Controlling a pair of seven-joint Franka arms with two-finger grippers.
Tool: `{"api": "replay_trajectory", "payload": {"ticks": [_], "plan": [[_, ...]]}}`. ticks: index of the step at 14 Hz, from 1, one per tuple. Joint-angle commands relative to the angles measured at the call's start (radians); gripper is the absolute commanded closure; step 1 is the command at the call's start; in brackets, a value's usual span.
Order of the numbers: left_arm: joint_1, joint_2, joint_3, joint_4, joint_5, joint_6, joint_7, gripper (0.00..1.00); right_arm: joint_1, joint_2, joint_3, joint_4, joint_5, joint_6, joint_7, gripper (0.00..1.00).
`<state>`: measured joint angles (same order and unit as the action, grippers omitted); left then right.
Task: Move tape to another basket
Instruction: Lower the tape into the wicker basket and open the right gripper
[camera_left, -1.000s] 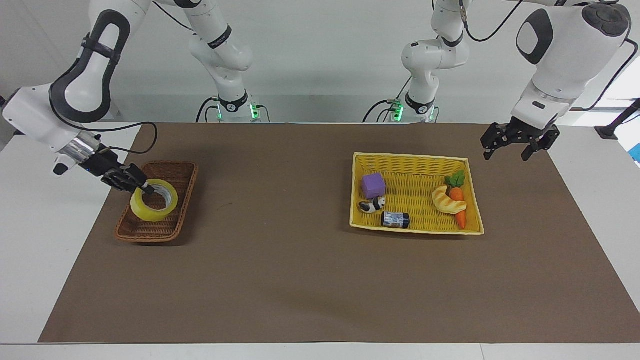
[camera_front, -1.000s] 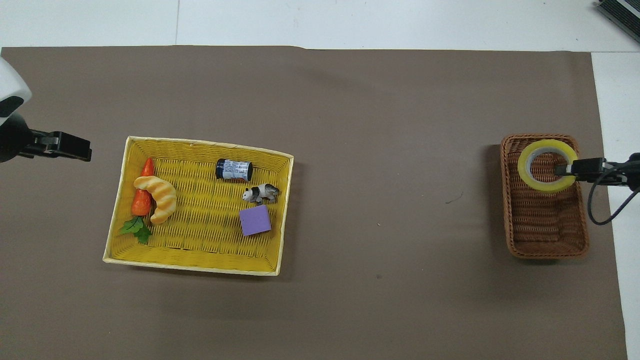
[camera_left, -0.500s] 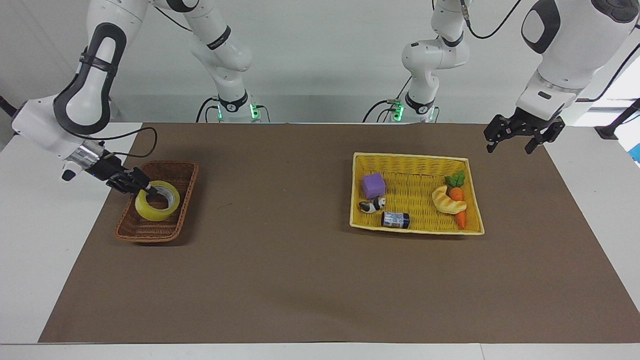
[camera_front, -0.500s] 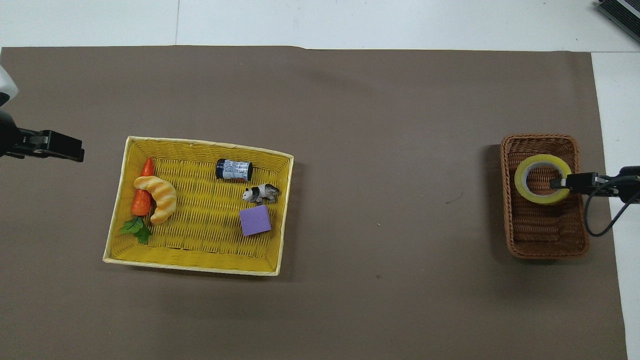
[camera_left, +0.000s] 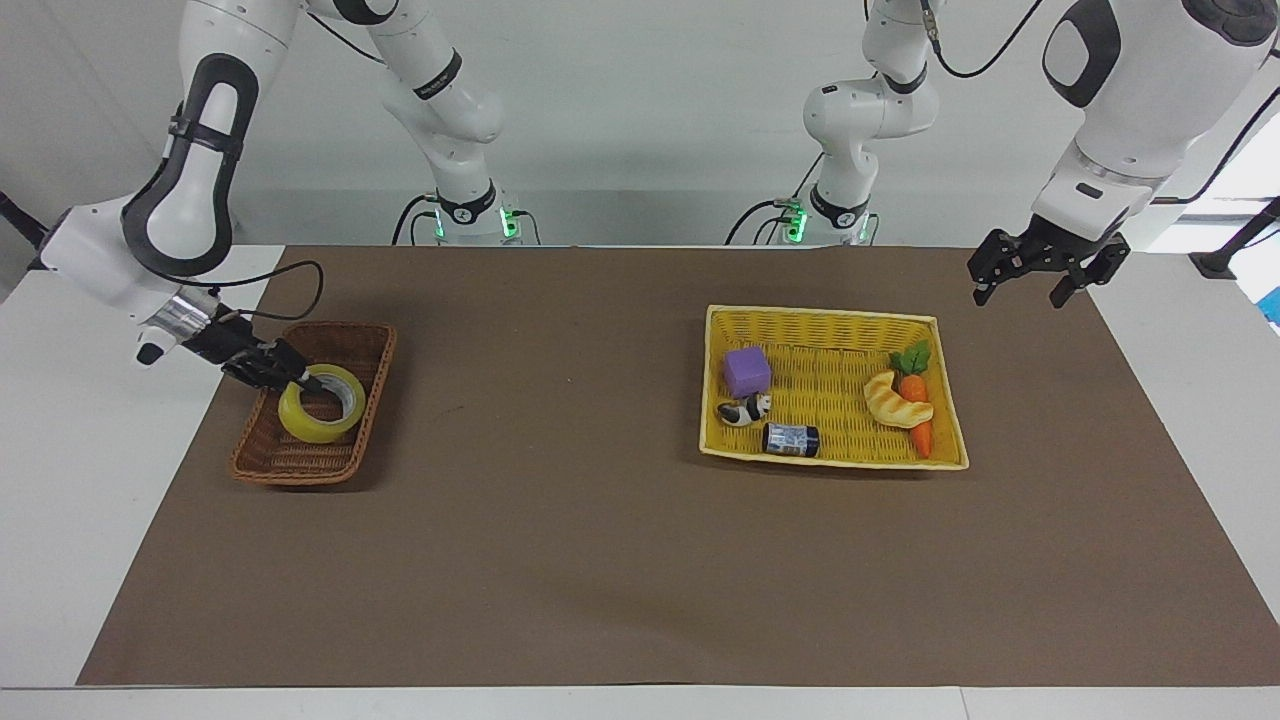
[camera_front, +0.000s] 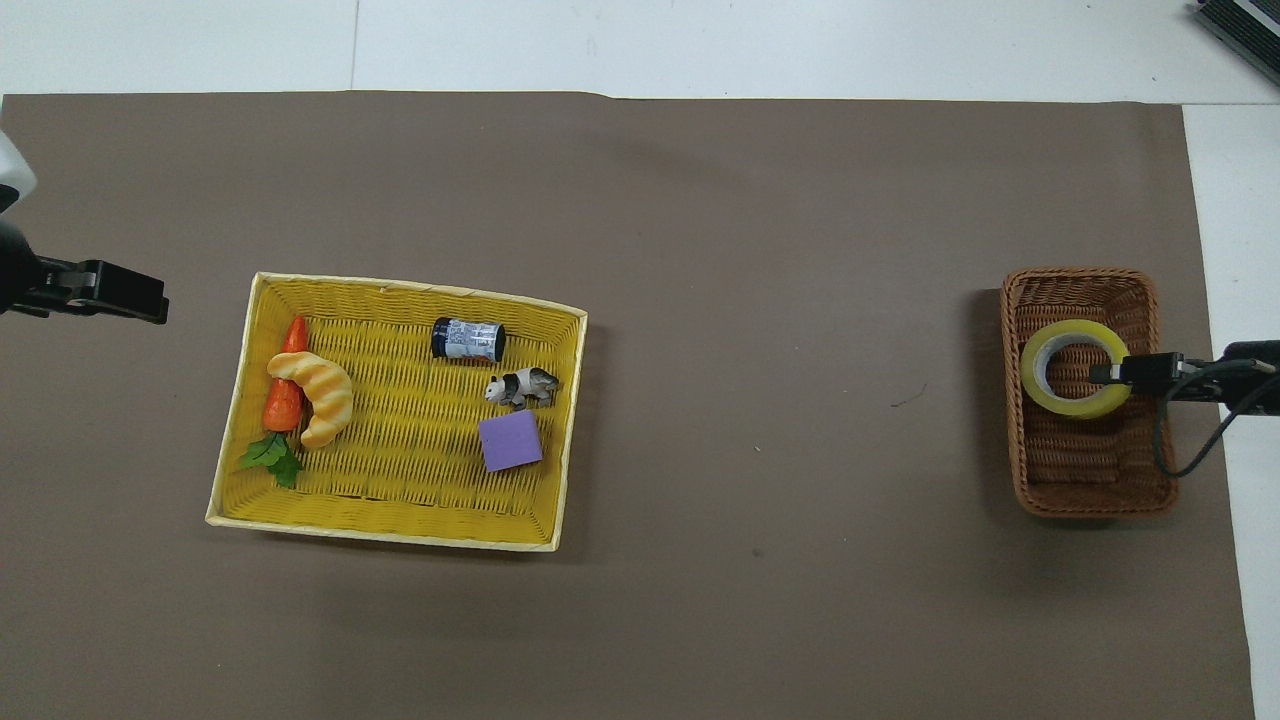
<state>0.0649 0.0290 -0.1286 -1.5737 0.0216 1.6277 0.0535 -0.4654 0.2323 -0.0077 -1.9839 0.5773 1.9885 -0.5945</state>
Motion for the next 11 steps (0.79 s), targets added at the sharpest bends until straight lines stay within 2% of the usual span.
{"api": "replay_trajectory", "payload": {"ticks": [1,5,8,11], "plan": [[0.003,0.006,-0.003,0.018,0.017,-0.019,0.006,0.0,-0.01,-0.019,0.008,-0.017,0.027,0.021,-0.031,0.0],[0.004,0.006,-0.003,0.018,0.017,-0.019,0.006,0.0,0.039,-0.033,0.006,0.058,-0.042,0.021,-0.005,0.0],[0.004,0.006,-0.003,0.018,0.017,-0.019,0.006,0.0,0.117,-0.034,0.011,0.198,-0.279,0.018,0.102,0.0],[0.004,0.006,-0.003,0.018,0.017,-0.019,0.006,0.0,0.178,-0.051,0.02,0.238,-0.43,0.02,0.234,0.0]]}}
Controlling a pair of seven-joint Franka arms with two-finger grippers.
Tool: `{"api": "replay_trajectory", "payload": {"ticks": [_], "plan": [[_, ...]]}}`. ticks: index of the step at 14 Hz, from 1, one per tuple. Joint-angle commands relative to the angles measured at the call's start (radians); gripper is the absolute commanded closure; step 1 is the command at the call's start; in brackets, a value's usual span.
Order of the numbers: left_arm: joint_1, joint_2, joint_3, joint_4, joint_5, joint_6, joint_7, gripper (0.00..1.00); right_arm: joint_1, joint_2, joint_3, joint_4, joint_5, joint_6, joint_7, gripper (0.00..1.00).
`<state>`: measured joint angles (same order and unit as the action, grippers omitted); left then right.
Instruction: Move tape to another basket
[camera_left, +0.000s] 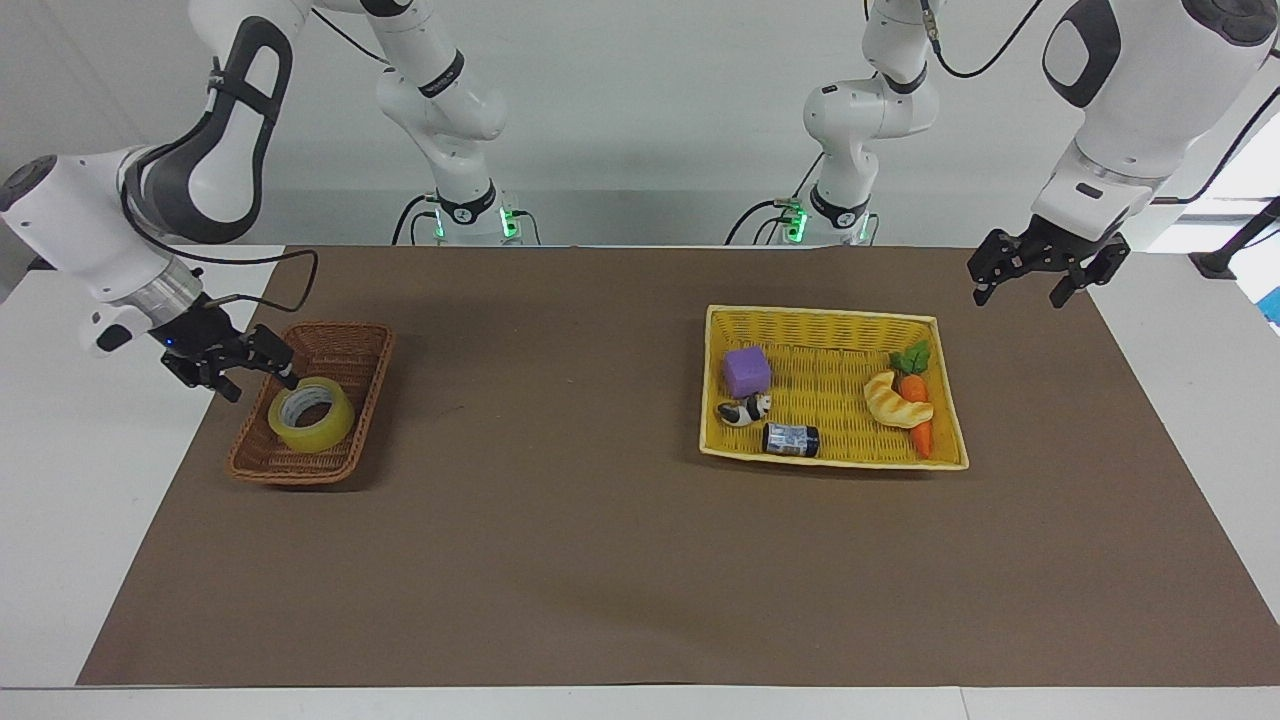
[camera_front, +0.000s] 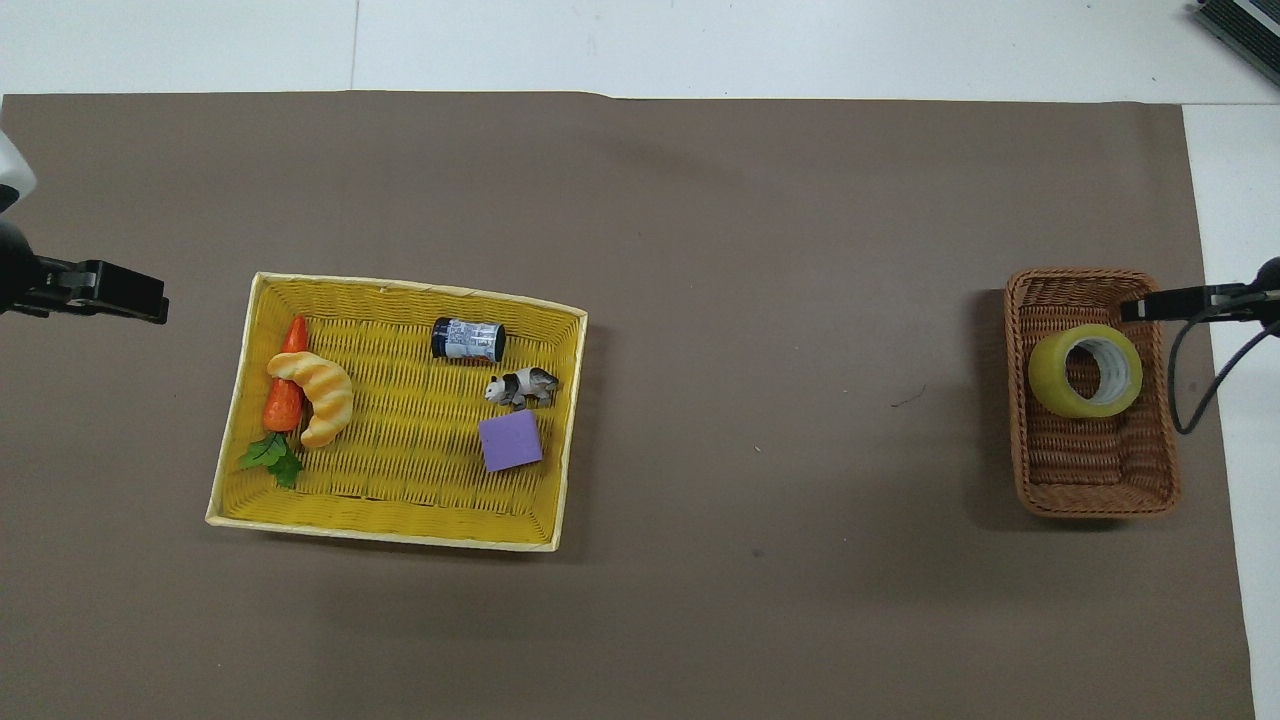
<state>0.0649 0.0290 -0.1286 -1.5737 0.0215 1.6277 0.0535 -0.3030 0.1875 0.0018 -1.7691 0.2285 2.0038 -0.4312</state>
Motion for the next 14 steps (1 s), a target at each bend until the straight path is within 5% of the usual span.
{"api": "replay_trajectory", "payload": {"ticks": [1,7,14], "plan": [[0.004,0.006,-0.003,0.018,0.017,-0.019,0.006,0.0,0.051,-0.023,0.012,0.022,-0.127,0.004,0.133,0.0],[0.004,0.006,-0.003,0.018,0.017,-0.019,0.006,0.0,0.298,-0.131,0.014,0.013,-0.26,-0.143,0.677,0.0],[0.004,0.006,-0.003,0.018,0.017,-0.019,0.006,0.0,0.375,-0.244,0.003,0.088,-0.258,-0.288,0.76,0.0]]}}
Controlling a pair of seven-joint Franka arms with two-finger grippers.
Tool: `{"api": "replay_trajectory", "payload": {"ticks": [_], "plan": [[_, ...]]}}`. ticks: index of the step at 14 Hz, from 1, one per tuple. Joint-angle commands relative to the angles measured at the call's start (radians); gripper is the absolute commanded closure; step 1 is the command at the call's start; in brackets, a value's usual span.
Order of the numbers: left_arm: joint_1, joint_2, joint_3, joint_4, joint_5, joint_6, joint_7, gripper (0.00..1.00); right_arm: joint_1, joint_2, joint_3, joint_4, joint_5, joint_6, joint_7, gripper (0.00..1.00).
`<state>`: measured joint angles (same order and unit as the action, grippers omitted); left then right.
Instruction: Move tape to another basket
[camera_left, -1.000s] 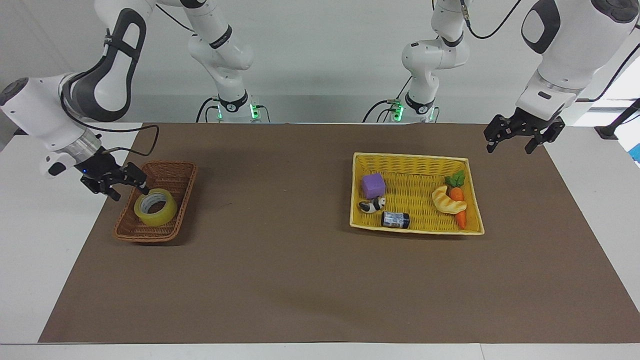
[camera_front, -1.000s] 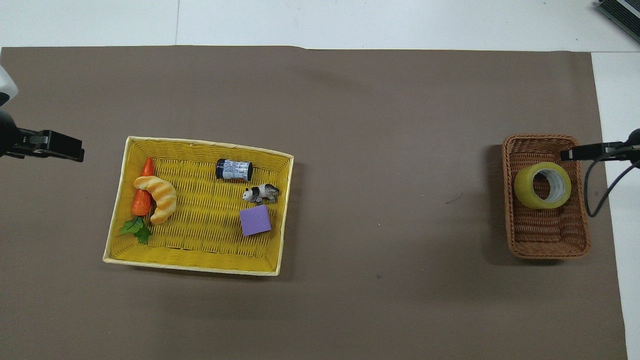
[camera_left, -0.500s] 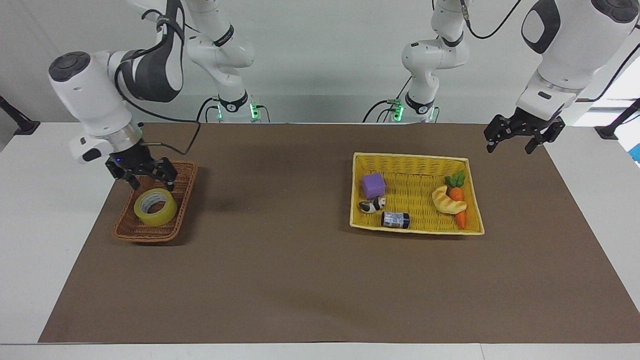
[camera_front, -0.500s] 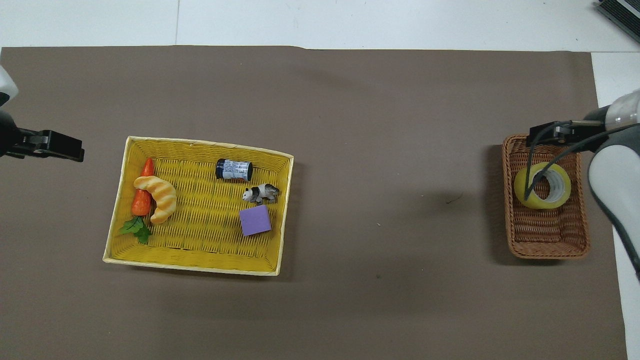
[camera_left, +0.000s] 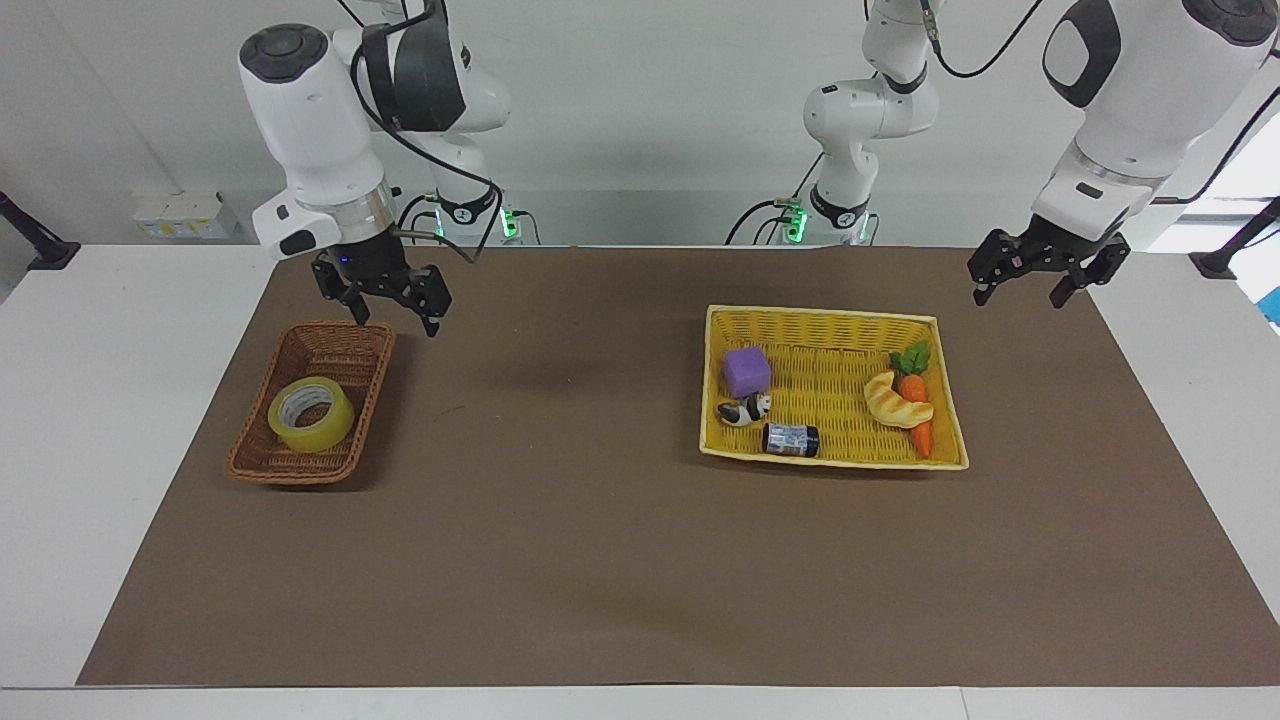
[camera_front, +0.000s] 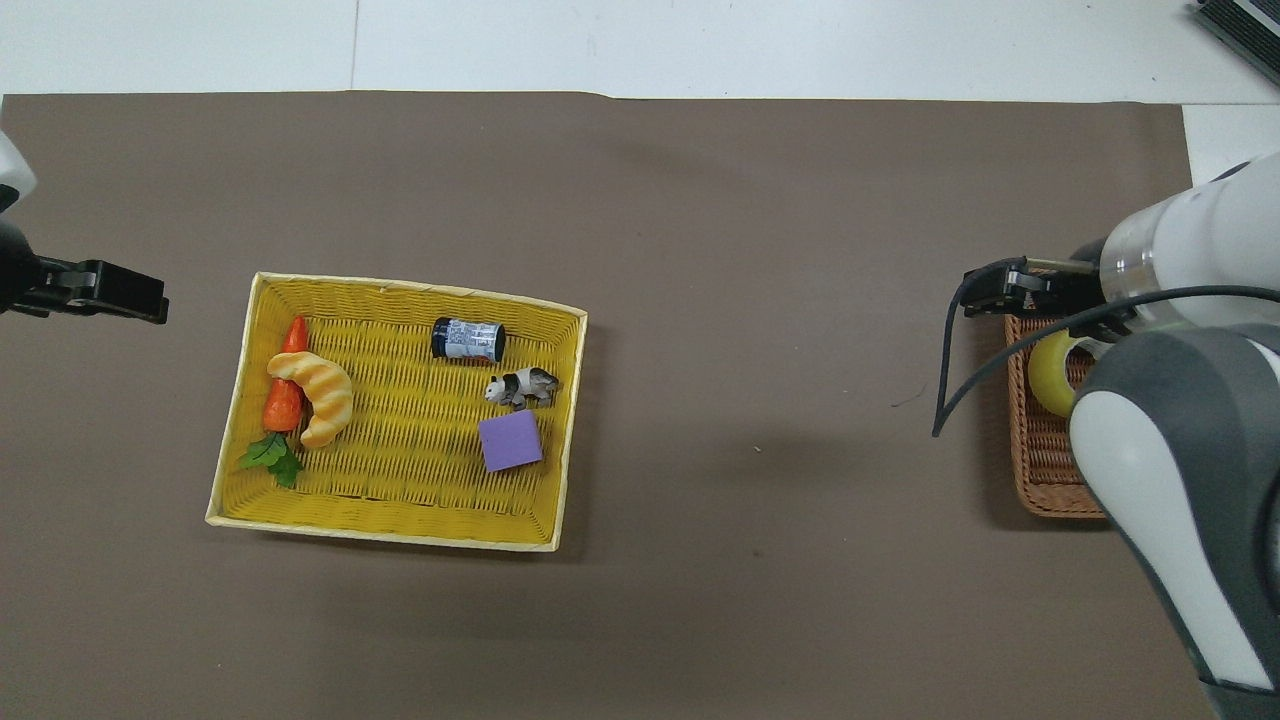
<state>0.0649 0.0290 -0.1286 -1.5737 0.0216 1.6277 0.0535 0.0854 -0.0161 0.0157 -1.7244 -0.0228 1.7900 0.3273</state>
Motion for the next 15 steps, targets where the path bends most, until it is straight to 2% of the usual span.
{"api": "replay_trajectory", "payload": {"ticks": [1,3,5,15], "plan": [[0.004,0.006,-0.003,0.02,0.017,-0.019,0.008,0.0,-0.018,-0.039,-0.013,0.098,-0.006,-0.133,0.001,0.0],[0.004,0.006,-0.003,0.018,0.017,-0.017,0.006,0.0,-0.035,-0.038,-0.017,0.19,-0.014,-0.223,-0.004,0.0],[0.004,0.006,-0.003,0.018,0.017,-0.019,0.006,0.0,-0.061,-0.044,-0.019,0.209,-0.005,-0.268,-0.037,0.0],[0.004,0.003,-0.003,0.02,0.017,-0.017,0.006,0.0,-0.052,-0.137,-0.013,0.054,0.034,-0.262,-0.083,0.0]]}}
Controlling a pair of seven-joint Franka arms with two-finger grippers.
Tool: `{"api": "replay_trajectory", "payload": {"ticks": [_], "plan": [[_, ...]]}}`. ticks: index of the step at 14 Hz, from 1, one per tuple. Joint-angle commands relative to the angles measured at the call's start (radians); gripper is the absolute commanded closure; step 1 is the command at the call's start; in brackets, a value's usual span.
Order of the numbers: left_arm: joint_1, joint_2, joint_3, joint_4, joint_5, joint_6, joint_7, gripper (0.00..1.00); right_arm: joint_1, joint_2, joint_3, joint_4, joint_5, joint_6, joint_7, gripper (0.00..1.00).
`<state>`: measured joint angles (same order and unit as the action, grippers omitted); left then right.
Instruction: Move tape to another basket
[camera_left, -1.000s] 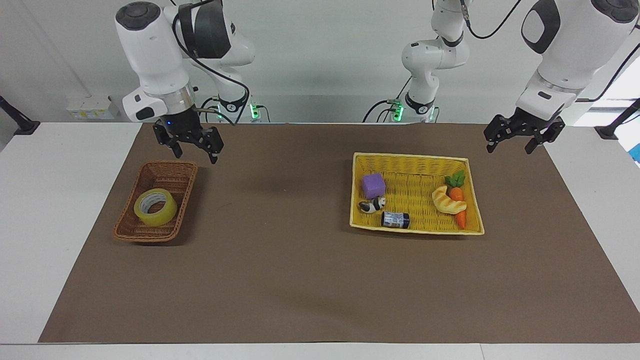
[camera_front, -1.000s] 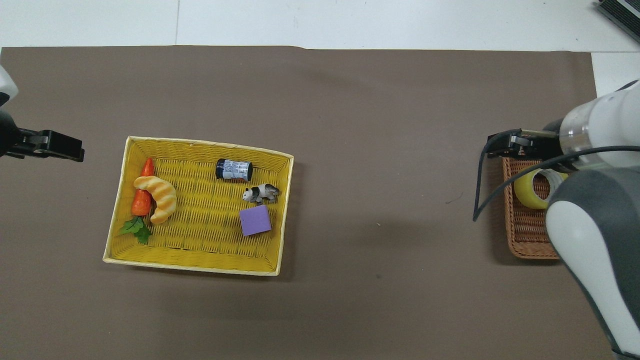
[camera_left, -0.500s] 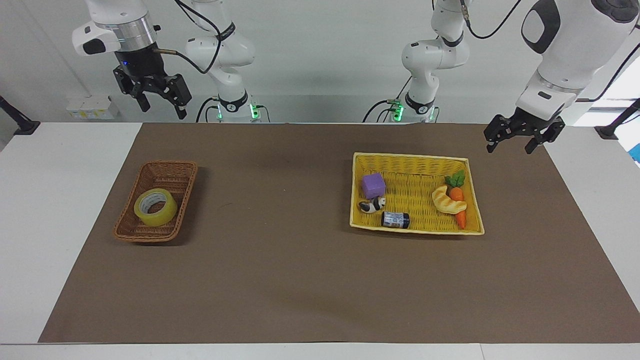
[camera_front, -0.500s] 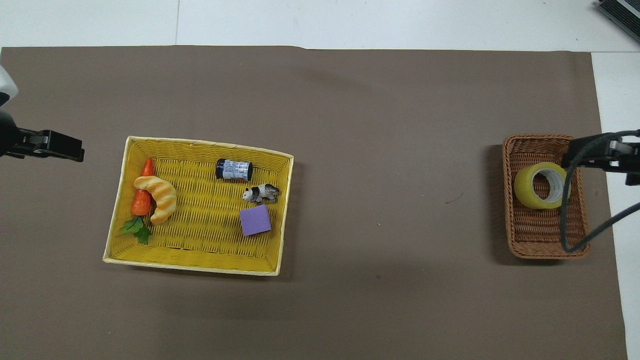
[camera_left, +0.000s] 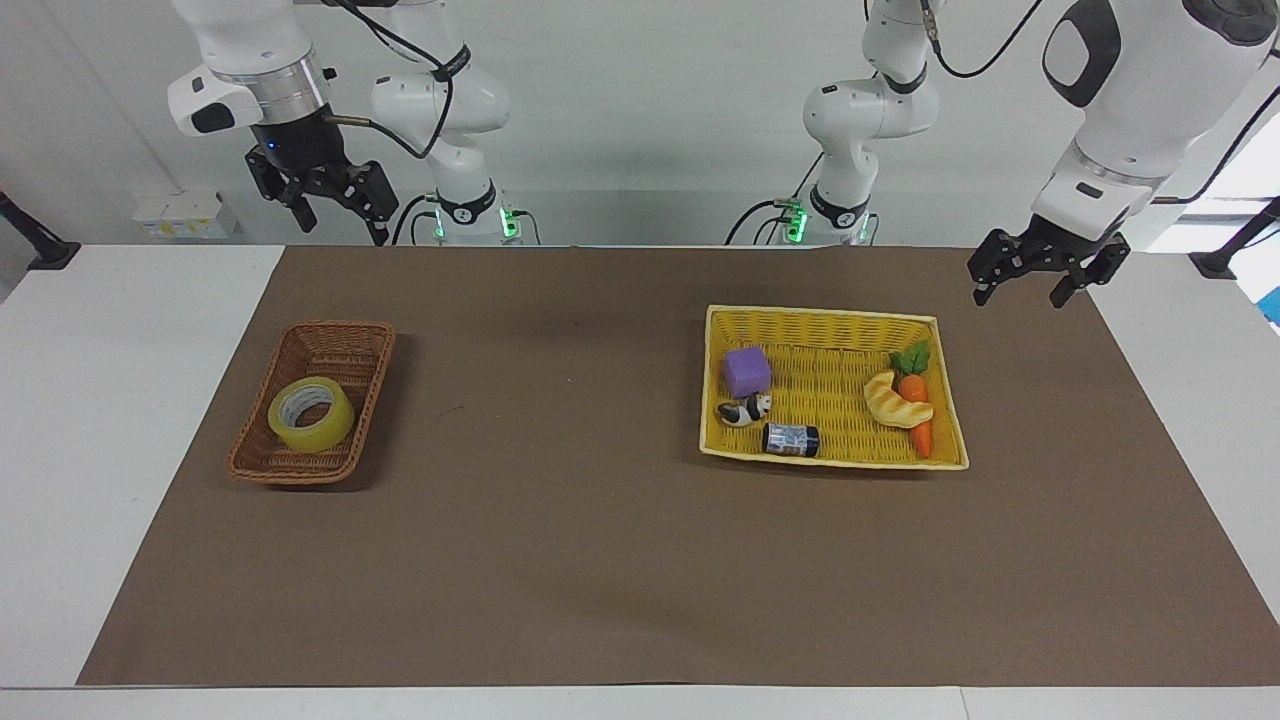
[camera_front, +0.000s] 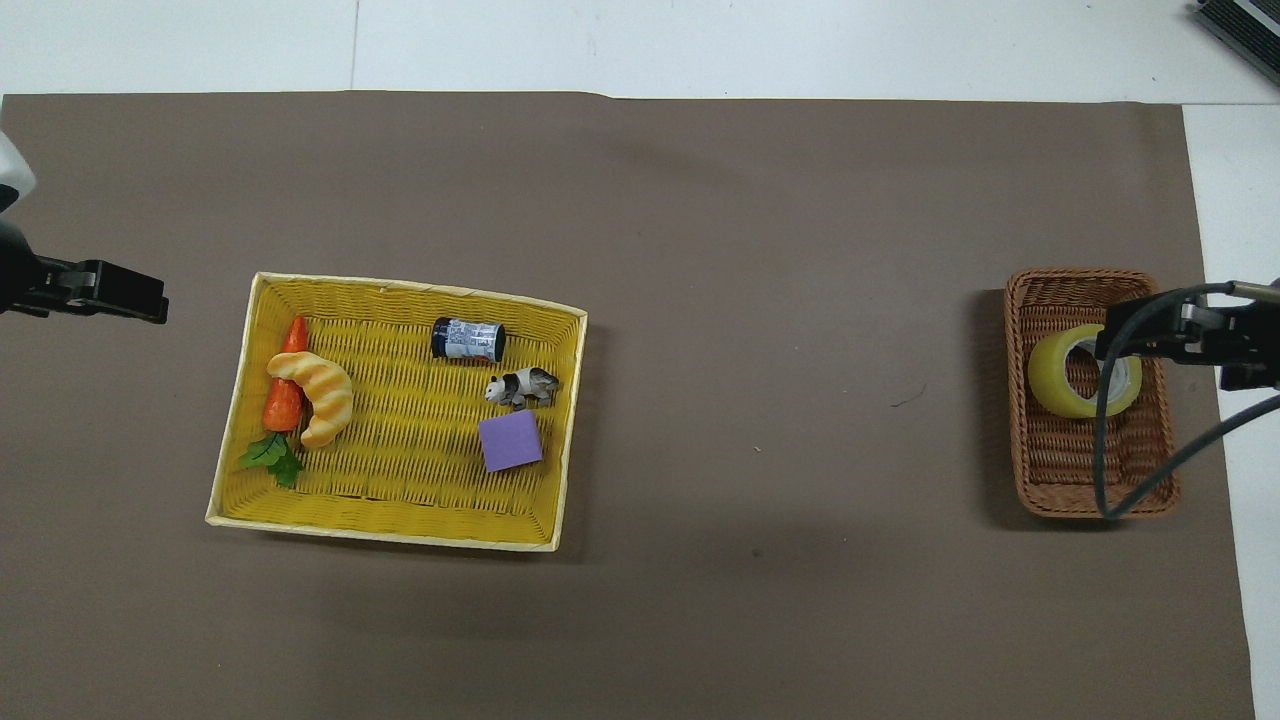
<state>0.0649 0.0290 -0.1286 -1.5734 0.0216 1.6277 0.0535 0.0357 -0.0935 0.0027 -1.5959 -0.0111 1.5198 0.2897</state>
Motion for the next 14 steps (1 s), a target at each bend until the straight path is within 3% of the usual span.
{"api": "replay_trajectory", "payload": {"ticks": [1,14], "plan": [[0.004,0.003,-0.003,0.019,0.017,-0.017,0.008,0.0,-0.002,-0.066,0.0,-0.087,0.022,0.023,-0.07,0.0],[0.004,0.002,-0.003,0.018,0.017,-0.019,0.006,0.0,-0.014,-0.084,0.003,-0.128,0.022,0.042,-0.181,0.0]]}}
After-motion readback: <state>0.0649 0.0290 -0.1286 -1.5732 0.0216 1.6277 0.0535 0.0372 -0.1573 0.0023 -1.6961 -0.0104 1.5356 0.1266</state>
